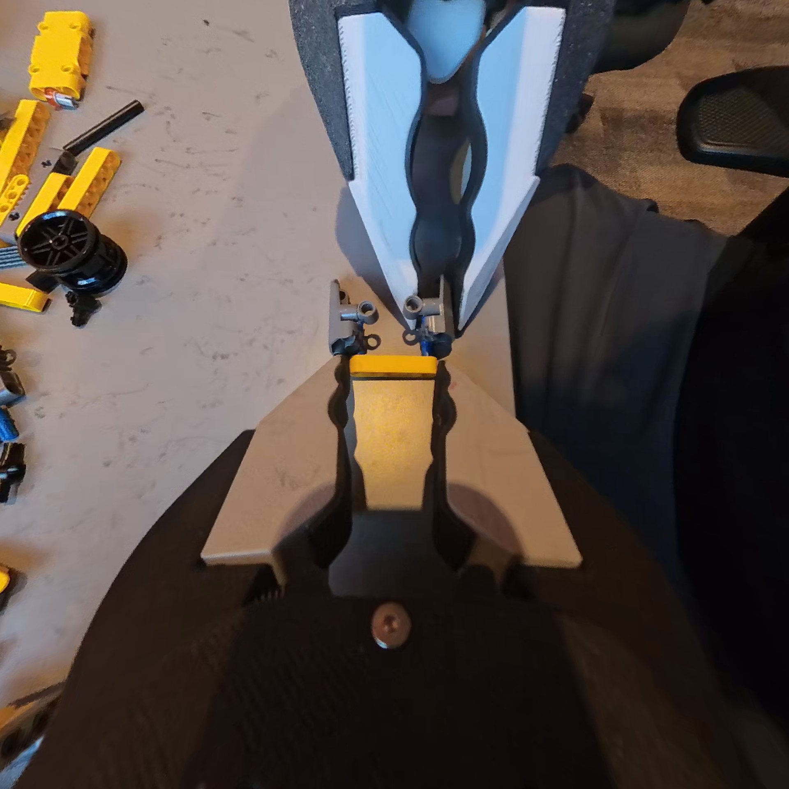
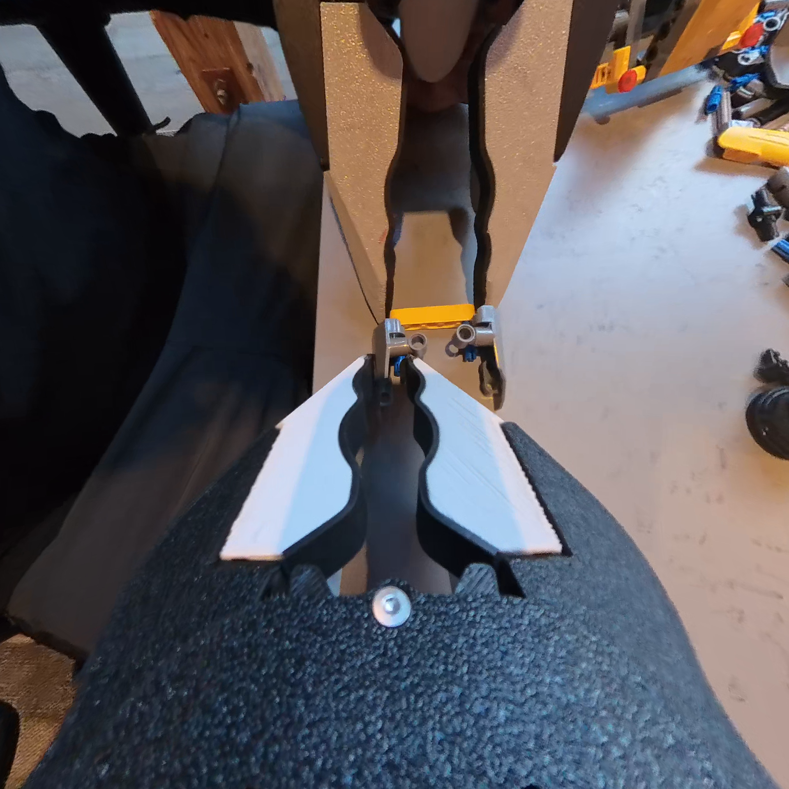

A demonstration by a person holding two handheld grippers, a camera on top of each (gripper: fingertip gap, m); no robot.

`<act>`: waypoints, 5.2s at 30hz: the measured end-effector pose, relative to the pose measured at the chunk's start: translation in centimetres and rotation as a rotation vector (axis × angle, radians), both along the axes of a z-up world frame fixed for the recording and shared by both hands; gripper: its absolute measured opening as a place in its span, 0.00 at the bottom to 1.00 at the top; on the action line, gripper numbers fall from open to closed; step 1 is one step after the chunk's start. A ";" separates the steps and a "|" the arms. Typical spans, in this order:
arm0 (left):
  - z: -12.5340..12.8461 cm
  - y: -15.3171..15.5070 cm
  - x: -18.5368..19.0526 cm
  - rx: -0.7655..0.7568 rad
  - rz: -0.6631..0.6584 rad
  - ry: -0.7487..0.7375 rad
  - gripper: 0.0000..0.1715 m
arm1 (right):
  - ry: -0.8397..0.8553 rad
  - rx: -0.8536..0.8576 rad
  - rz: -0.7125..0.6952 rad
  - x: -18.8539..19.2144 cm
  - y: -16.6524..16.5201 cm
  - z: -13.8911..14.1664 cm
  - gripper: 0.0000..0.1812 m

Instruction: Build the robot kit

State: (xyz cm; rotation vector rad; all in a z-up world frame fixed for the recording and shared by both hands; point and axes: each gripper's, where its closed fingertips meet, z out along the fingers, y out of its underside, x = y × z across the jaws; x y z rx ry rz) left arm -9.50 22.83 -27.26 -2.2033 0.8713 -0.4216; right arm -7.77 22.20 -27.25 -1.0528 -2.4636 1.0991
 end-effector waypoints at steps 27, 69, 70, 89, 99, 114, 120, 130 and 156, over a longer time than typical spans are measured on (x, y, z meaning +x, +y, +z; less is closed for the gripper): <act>0.6 -0.6 -1.1 -0.036 0.093 -0.072 0.28 | 0.072 0.076 -0.049 -0.8 -0.2 0.0 0.09; 0.0 -0.8 -0.7 -0.051 0.120 0.079 0.23 | 0.104 0.113 -0.210 0.7 2.0 0.2 0.09; 0.0 -0.9 -0.7 -0.054 0.125 0.075 0.23 | 0.102 0.115 -0.221 0.8 2.4 0.2 0.09; 1.7 -1.2 -2.2 0.299 -0.306 0.795 0.19 | 0.063 0.100 -0.320 1.6 4.5 0.1 0.14; 1.0 -0.9 -2.1 0.386 -0.237 0.827 0.15 | 0.209 0.006 -0.485 0.6 2.1 3.9 0.14; 1.7 -2.6 -3.3 0.507 0.037 0.739 0.20 | 0.078 -0.020 -0.620 -2.4 -0.8 0.4 0.05; 2.6 -2.2 -1.3 0.619 -0.030 0.766 0.22 | 0.034 -0.244 -0.558 -1.7 -2.2 2.5 0.05; 2.4 -1.7 0.1 0.705 -0.157 0.854 0.04 | -0.066 -0.493 -0.491 -1.0 -2.9 3.2 0.05; 3.0 0.3 -1.3 0.567 0.063 0.377 0.04 | 0.279 0.281 -0.384 -1.6 3.4 2.0 0.15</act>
